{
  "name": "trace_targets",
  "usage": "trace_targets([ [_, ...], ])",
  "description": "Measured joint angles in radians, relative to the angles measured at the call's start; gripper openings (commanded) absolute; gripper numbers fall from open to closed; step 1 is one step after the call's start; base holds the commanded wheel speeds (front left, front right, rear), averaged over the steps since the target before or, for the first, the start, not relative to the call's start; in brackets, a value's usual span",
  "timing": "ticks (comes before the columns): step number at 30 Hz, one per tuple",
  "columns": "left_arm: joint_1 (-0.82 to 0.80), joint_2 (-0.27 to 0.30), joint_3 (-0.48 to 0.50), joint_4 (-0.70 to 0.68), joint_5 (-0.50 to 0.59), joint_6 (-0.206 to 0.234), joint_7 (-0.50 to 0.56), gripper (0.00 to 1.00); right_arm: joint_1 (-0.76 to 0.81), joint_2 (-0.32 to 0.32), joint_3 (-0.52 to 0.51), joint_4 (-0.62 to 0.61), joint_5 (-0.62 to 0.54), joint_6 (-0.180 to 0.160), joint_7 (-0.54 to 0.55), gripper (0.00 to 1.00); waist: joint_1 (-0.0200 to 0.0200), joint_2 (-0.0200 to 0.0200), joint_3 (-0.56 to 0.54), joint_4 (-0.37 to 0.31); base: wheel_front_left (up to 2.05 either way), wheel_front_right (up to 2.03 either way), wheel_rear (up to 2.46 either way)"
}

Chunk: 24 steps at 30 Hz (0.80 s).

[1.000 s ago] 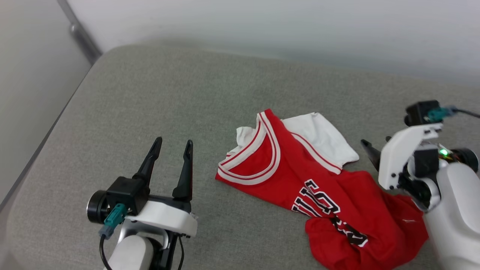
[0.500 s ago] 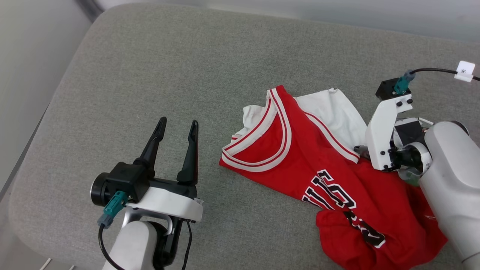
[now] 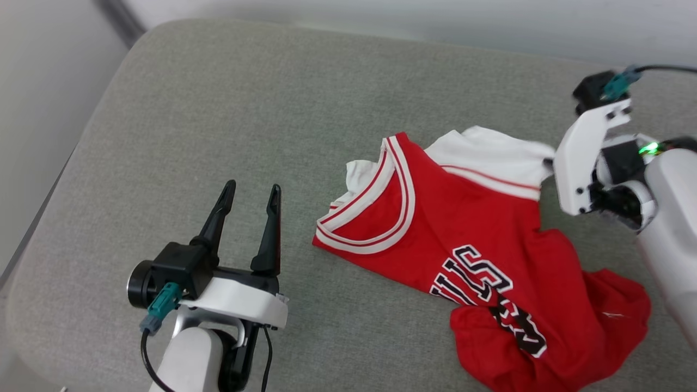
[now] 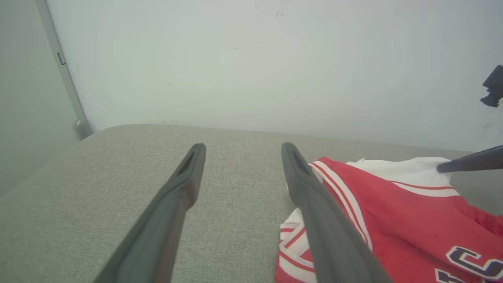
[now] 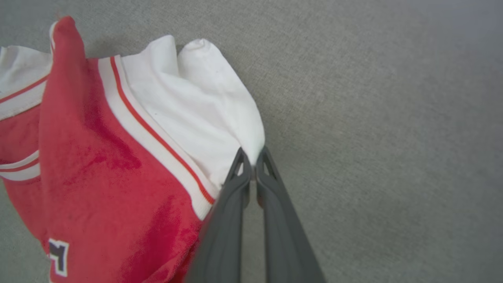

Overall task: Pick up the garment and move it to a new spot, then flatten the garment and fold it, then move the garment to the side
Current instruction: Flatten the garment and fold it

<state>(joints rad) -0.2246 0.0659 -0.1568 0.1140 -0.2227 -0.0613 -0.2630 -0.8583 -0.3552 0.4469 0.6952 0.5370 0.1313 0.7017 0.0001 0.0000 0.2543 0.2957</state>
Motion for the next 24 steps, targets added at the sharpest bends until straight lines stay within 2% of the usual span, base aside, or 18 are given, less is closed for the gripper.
trace_targets([
  [6,0.042,0.003,0.028,0.01,0.017,-0.005,0.0,1.0,0.065,-0.065,-0.066,-0.11,-0.036,0.0,-0.072,0.0,-0.0001,0.0,-0.05,-0.059,0.0,0.0,0.0],
  [10,0.067,0.011,0.04,0.015,0.021,-0.005,0.0,1.0,0.213,-0.108,-0.175,-0.197,-0.068,0.0,-0.085,0.0,-0.0001,0.0,-0.081,-0.115,0.0,0.0,0.0],
  [14,0.088,0.018,0.049,0.025,0.022,-0.004,0.0,1.0,0.399,-0.113,-0.324,-0.293,-0.115,0.0,-0.085,0.0,-0.0001,0.0,-0.108,-0.172,0.0,0.0,0.0],
  [17,0.098,0.02,0.052,0.032,0.021,-0.001,0.0,1.0,0.554,-0.077,-0.444,-0.369,-0.156,0.0,-0.073,0.0,-0.0001,0.0,-0.124,-0.208,0.0,0.0,0.0],
  [21,0.11,0.026,0.054,0.048,0.016,0.0,0.0,1.0,0.756,0.023,-0.59,-0.454,-0.217,0.0,-0.058,0.0,-0.0002,0.0,-0.14,-0.238,0.0,0.0,0.0],
  [24,0.115,0.03,0.058,0.06,0.014,0.004,0.0,1.0,0.87,0.108,-0.649,-0.489,-0.243,0.0,-0.049,0.0,-0.0002,0.0,-0.145,-0.247,0.0,0.0,0.0],
])
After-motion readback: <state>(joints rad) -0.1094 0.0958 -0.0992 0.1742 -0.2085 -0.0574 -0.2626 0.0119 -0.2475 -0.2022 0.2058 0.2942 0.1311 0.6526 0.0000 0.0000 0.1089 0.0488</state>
